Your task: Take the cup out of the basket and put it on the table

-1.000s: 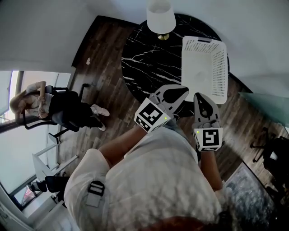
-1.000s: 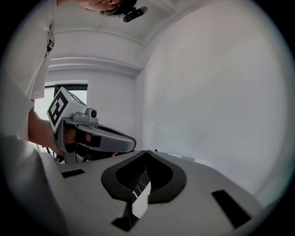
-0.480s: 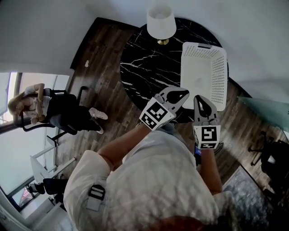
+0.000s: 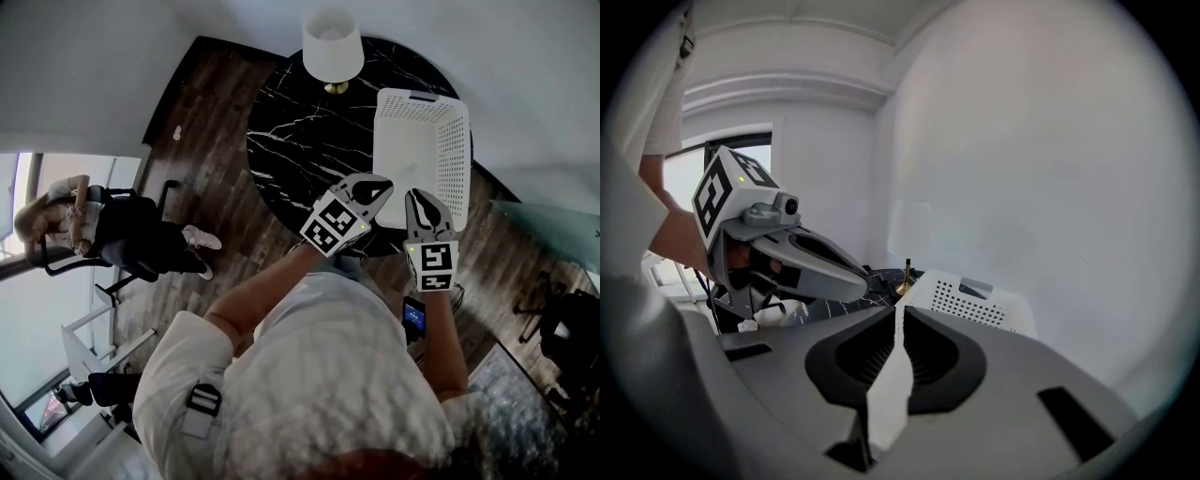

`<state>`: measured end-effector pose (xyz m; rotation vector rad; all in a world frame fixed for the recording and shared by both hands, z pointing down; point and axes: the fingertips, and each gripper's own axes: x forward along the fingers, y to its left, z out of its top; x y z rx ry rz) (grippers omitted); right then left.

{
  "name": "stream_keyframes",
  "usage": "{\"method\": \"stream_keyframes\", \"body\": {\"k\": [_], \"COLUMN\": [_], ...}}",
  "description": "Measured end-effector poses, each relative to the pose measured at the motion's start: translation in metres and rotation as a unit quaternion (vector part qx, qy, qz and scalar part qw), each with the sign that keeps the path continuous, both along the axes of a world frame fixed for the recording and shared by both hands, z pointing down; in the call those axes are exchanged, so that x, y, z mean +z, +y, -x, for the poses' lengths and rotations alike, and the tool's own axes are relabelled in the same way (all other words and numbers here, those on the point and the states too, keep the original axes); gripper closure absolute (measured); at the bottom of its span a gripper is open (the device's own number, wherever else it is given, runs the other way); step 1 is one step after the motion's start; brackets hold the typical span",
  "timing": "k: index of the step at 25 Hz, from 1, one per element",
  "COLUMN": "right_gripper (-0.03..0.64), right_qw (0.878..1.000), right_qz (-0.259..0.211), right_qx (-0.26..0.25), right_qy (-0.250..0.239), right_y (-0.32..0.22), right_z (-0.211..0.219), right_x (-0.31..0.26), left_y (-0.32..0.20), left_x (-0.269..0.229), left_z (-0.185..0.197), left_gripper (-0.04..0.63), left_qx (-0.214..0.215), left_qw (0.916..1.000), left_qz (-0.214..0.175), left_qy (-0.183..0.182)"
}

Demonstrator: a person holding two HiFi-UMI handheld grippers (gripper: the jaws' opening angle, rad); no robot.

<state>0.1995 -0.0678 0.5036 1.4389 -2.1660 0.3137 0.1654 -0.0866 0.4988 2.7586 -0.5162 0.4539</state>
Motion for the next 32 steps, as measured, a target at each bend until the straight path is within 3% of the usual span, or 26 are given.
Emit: {"method": "stream_keyframes", "body": {"k": [6, 11, 24, 32], "right_gripper": [0.601, 0.572, 0.558, 0.558], "right_qw": [0.999, 0.998, 0.989, 0.981], "right_qz": [0.031, 0.051, 0.126, 0.170], "right_qx": [-0.017, -0.029, -0.047, -0.051], "right_qy": [0.013, 0.029, 0.065, 0.077], "right_y": [-0.010, -0.017, -0.033, -0.038], "right_z": [-0.001, -0.008, -0.022, -0.032], "right_x": [0.021, 0.042, 0.083, 0.114], "left_y": [-0.011, -0.015, -0.033, -0.038], "left_x": [0.023, 0.035, 0.056, 0.071], "left_z": [-0.006, -0.007, -0.026, -0.028], "left_gripper": [0.589, 0.589, 0.589, 0.589], "left_qx": [0.004, 0.005, 0.018, 0.037], "left_qw": [0.9997, 0.9994, 0.9966, 0.9936], "left_qz": [-0.002, 0.022, -0.009, -0.003], "left_qy": [-0.024, -0.028, -0.080, -0.107]}}
